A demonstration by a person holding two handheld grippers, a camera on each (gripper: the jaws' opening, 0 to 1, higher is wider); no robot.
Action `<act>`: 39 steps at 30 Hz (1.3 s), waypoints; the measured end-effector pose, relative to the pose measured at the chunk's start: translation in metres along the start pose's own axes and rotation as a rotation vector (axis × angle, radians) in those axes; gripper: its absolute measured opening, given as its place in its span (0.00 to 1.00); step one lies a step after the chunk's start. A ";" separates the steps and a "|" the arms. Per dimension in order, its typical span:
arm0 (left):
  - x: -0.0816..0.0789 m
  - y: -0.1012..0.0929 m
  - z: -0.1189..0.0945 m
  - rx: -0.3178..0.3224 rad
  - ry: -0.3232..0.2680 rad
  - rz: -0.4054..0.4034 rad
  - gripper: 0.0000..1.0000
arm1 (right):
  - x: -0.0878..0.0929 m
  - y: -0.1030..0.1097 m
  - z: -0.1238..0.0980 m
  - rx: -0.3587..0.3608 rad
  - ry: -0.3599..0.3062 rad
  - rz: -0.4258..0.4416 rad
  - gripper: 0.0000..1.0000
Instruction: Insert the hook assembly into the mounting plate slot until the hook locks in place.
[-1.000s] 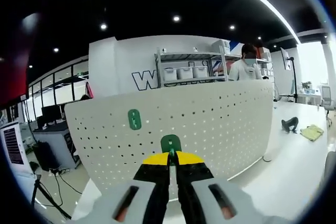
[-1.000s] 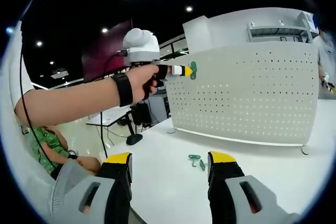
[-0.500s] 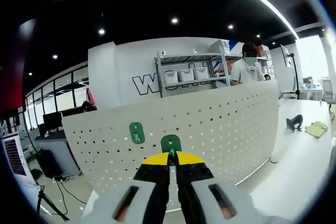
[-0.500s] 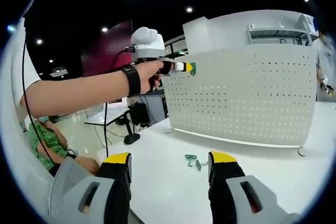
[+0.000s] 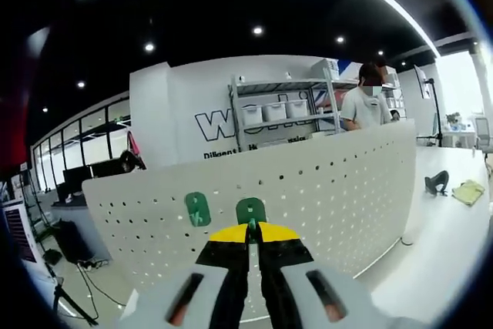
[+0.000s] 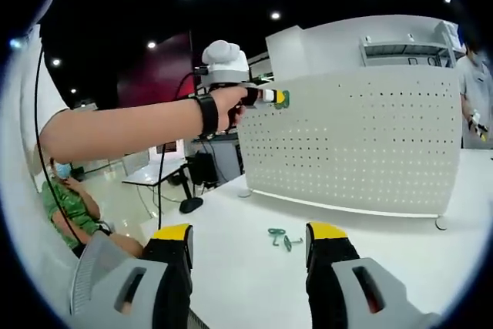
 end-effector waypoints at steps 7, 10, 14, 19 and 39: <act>0.000 0.001 0.011 -0.003 -0.004 -0.003 0.03 | -0.002 -0.003 -0.001 0.010 -0.008 0.008 0.60; -0.001 0.003 0.014 -0.013 -0.002 -0.016 0.03 | 0.000 -0.006 -0.002 0.016 -0.002 0.013 0.60; -0.003 0.007 0.018 -0.028 -0.006 -0.031 0.03 | -0.002 -0.007 -0.002 0.022 -0.009 0.020 0.60; -0.006 0.010 0.024 -0.039 -0.006 -0.027 0.03 | -0.002 -0.010 -0.001 0.030 -0.012 0.027 0.60; -0.009 0.016 0.036 -0.058 0.003 -0.004 0.03 | -0.002 -0.014 -0.003 0.048 -0.017 0.041 0.60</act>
Point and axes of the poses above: the point that each gripper's makers call its tool centre point, and the gripper's own axes: z roughly forward along the fingers, y roughly to its left, x roughly out of its underside, the point moved 4 cm from there along -z, roughly backward along the fingers, and after that the axes turned 6 degrees about x, right-handed, at the moved point
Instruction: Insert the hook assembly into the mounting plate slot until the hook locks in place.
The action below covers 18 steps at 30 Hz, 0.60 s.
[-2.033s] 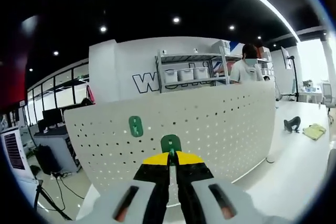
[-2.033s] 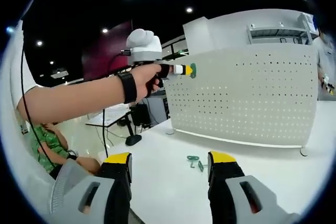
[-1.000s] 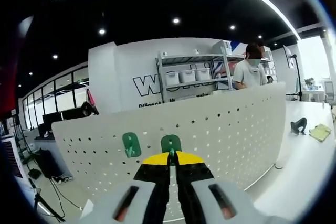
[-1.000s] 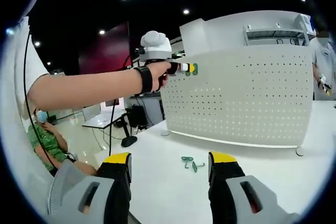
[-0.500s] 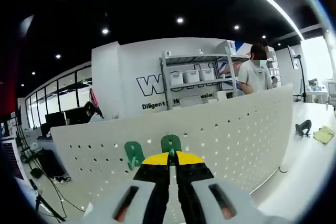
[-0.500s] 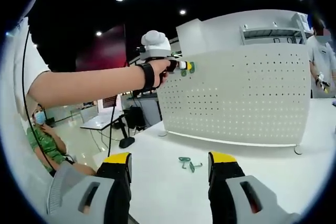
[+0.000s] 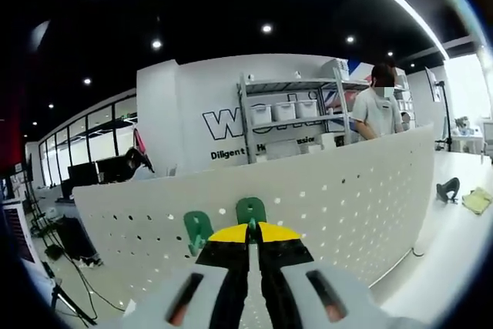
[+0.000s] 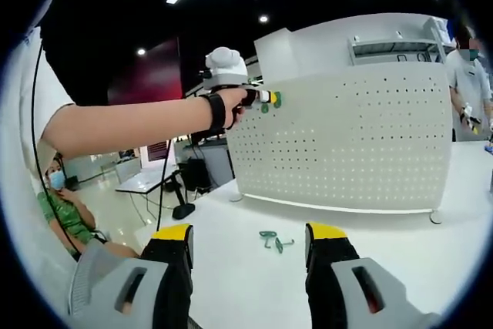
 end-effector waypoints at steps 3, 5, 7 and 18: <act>0.003 -0.001 0.003 0.004 0.007 -0.012 0.03 | -0.001 -0.001 0.000 0.003 -0.002 0.000 0.60; 0.003 -0.001 0.004 0.005 0.008 -0.015 0.03 | -0.001 -0.002 -0.001 0.007 0.000 0.001 0.60; 0.004 -0.001 0.005 0.003 0.010 -0.022 0.03 | -0.001 -0.004 -0.001 0.010 -0.002 0.002 0.60; 0.006 -0.001 0.008 -0.020 0.029 -0.060 0.03 | 0.002 -0.004 -0.001 0.012 0.008 0.005 0.59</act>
Point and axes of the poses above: the point that each gripper's makers call its tool centre point, and the gripper's own axes: z roughly forward along the fingers, y roughly to its left, x roughly out of its underside, the point moved 4 cm from there along -z, roughly backward along the fingers, and after that the axes turned 6 degrees about x, right-handed, at the moved point
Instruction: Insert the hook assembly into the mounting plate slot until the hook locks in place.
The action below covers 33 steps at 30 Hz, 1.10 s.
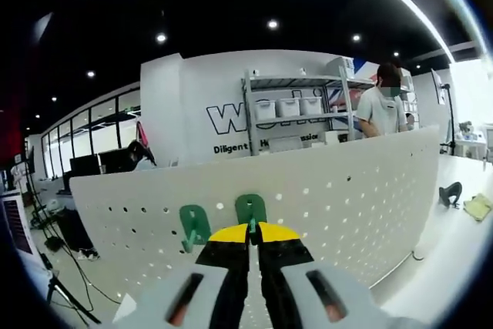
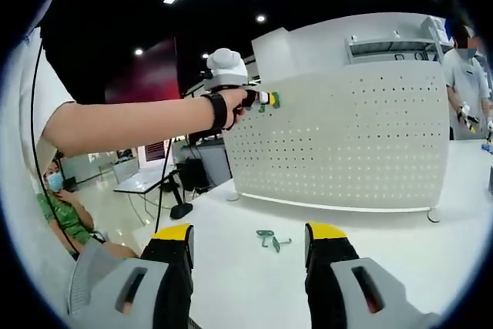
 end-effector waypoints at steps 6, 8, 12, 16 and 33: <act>-0.001 0.000 0.000 -0.001 0.011 0.003 0.03 | 0.000 0.000 0.000 -0.002 0.000 0.001 0.59; -0.001 0.000 0.001 -0.001 0.014 -0.010 0.04 | 0.000 0.000 0.000 -0.002 0.001 -0.001 0.59; -0.002 -0.001 0.002 -0.002 0.012 0.015 0.04 | 0.000 0.000 0.000 -0.005 0.002 -0.006 0.59; -0.002 0.000 0.003 0.006 0.011 0.009 0.04 | 0.000 -0.001 0.000 -0.001 0.000 -0.001 0.59; -0.007 -0.001 0.006 0.043 -0.017 0.044 0.05 | 0.001 -0.001 0.001 -0.008 0.006 -0.003 0.58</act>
Point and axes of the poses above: the point that each gripper's makers call its tool centre point, and the gripper's own axes: z roughly forward along the fingers, y roughly to its left, x roughly out of its underside, the point moved 4 cm from there along -z, roughly backward along the fingers, and after that the axes turned 6 degrees about x, right-handed, at the moved point
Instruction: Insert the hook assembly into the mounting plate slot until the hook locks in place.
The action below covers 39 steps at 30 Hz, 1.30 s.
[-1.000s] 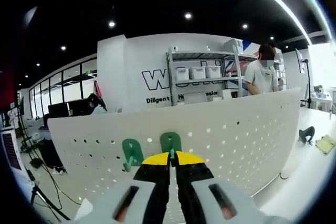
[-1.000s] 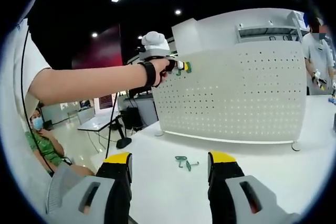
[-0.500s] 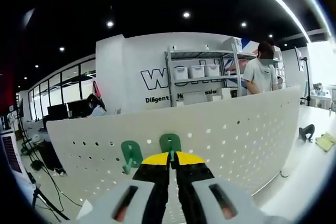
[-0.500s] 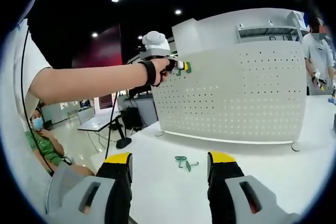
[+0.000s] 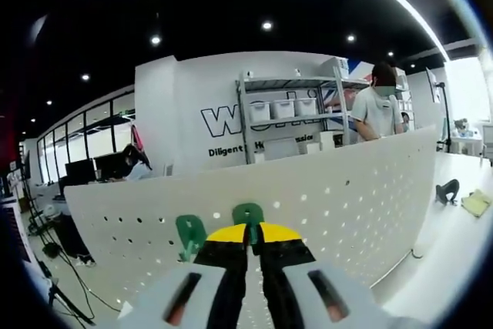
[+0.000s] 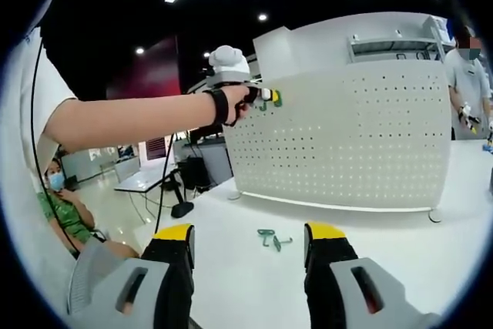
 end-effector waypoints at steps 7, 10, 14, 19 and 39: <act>-0.005 -0.002 0.003 0.019 -0.023 0.013 0.06 | 0.000 0.000 0.000 0.000 -0.001 0.002 0.58; -0.005 -0.002 0.004 0.023 -0.026 0.026 0.09 | 0.000 0.000 0.000 0.000 -0.001 0.004 0.58; -0.005 -0.002 0.006 0.041 -0.030 0.041 0.10 | 0.001 0.000 0.001 0.000 0.004 0.004 0.58; -0.004 -0.002 0.006 0.045 -0.026 0.029 0.11 | 0.000 0.000 0.001 0.000 0.002 0.003 0.58; -0.004 -0.009 -0.007 0.097 -0.040 0.036 0.22 | 0.000 0.001 0.002 -0.008 0.005 -0.011 0.58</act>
Point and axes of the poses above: the point that each gripper's makers call its tool centre point, and the gripper's own axes: z roughly forward along the fingers, y roughly to its left, x roughly out of its underside, the point moved 4 cm from there along -z, roughly backward along the fingers, and after that the axes turned 6 degrees about x, right-handed, at the moved point
